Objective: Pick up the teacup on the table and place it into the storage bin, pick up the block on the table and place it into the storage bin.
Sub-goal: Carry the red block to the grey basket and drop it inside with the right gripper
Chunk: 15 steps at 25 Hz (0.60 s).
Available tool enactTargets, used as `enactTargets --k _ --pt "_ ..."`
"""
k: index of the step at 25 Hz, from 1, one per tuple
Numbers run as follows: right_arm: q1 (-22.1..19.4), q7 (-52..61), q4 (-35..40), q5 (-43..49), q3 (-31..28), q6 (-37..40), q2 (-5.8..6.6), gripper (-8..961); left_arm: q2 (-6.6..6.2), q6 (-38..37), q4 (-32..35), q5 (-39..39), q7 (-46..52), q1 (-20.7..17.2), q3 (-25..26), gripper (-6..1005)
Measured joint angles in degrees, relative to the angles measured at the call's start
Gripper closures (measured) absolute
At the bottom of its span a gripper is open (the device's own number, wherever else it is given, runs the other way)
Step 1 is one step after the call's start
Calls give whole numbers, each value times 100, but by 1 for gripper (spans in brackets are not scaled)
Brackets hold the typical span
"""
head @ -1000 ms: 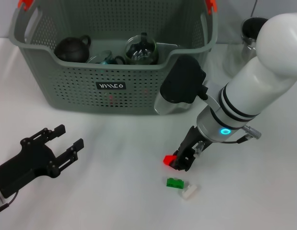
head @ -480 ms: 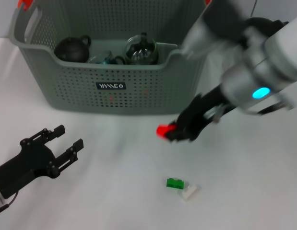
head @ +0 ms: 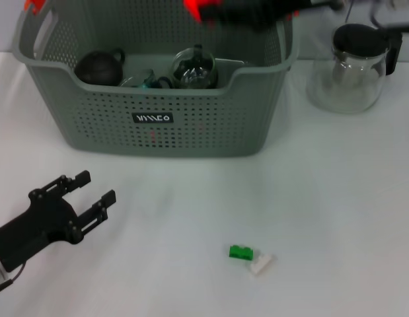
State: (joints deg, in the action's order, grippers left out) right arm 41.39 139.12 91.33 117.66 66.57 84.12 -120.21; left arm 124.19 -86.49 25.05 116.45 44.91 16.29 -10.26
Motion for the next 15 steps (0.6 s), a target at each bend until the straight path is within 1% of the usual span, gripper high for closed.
enactTargets --k 3,6,9,12,14,15 --pt "182 -35 -436 307 363 -905 0 742 0 -1 0 0 0 -11 -7 370" --pt "649 34 -1307 882 624 -1828 -7 743 1 -1 0 0 1 -12 -6 369" --pt "1391 76 -2643 1321 644 -2490 -1 743 7 -2 -4 0 4 -15 -14 369" --pt "2172 63 -4047 1699 509 -3186 22 743 10 -5 -9 0 5 -16 -17 369" --pt "2601 35 -4781 1889 416 -3631 31 743 10 -19 -13 0 6 -10 -19 369" --pt "2742 25 -4987 1934 394 -3764 38 743 10 -24 -15 0 6 -8 -20 370"
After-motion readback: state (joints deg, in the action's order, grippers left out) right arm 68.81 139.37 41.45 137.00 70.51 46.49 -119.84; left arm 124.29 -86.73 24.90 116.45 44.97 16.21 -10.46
